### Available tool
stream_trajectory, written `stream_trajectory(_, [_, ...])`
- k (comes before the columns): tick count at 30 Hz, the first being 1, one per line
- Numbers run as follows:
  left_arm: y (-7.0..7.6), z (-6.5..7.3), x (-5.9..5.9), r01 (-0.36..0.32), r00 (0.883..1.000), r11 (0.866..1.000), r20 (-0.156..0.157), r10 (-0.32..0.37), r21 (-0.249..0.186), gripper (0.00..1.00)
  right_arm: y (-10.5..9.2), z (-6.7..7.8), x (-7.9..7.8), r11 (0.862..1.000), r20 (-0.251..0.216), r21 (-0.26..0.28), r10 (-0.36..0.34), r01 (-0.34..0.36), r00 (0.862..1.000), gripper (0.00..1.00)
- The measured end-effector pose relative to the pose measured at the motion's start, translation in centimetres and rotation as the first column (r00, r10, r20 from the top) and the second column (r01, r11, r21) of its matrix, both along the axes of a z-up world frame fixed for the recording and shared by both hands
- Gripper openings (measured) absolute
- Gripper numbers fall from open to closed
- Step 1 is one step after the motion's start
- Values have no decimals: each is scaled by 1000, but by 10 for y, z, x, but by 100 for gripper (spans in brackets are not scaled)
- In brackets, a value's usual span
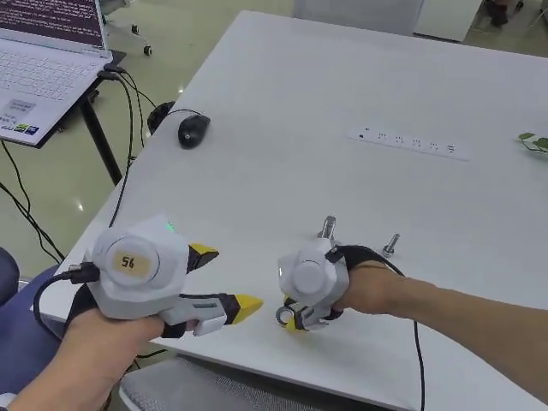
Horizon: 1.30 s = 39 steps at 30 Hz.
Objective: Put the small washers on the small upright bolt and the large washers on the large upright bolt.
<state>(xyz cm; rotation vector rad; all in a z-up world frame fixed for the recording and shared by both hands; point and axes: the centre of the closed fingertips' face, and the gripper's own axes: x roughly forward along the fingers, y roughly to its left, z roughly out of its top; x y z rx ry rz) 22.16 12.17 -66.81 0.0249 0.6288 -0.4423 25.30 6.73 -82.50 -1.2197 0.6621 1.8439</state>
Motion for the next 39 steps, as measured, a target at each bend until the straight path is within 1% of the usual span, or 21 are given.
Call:
stream_trajectory(5, [-3,1,3,6,1000,1000,2,-6,-1,56,0,0,1,1000,7,-7,11,-11,1000,24])
stream_trajectory(9, [-4,2,4,6,1000,1000,7,-6,-1,56,0,1,1,1000,4,-5,-3,3,1000,24])
stream_trajectory(13, [-1,3,4,1,1000,1000,7,-1,-1,56,-3,1,4,999,-8,-1,-43,43,999,23])
stream_trajectory(15, [1,2,3,-2,1000,1000,6,2,0,56,-6,1,6,998,-6,-2,-57,57,998,23])
stream_trajectory(21, [2,0,2,-4,1000,1000,2,4,-1,56,-21,3,18,993,-18,0,-122,122,992,23])
stream_trajectory(24, [0,0,2,0,1000,1000,2,0,-3,56,-31,6,28,988,-14,3,-156,156,988,23])
stream_trajectory(26, [-3,0,2,5,1000,1000,2,-5,-3,56,-37,10,35,982,-16,10,-189,189,982,23])
stream_trajectory(28, [-4,0,3,9,1000,1000,2,-9,-4,56,-43,15,47,972,-17,21,-232,232,973,23])
stream_trajectory(30, [-5,0,4,12,1000,1000,3,-12,-3,56,-48,21,56,968,-8,28,-251,251,968,23])
stream_trajectory(32, [-6,0,5,16,1000,1000,3,-16,-4,56,-52,26,69,961,6,37,-274,273,962,23])
stream_trajectory(35, [-8,1,6,21,1000,1000,5,-21,-4,56,-57,41,88,950,21,52,-310,309,950,23])
stream_trajectory(36, [-8,1,7,21,1000,1000,6,-21,-4,56,-57,42,91,948,24,55,-314,312,949,23])
stream_trajectory(38, [-9,2,8,23,1000,1000,7,-23,-6,56,-58,51,103,941,34,68,-333,330,942,23])
stream_trajectory(39, [-9,2,9,24,1000,1000,7,-24,-6,56,-58,56,110,935,34,79,-348,345,937,23])
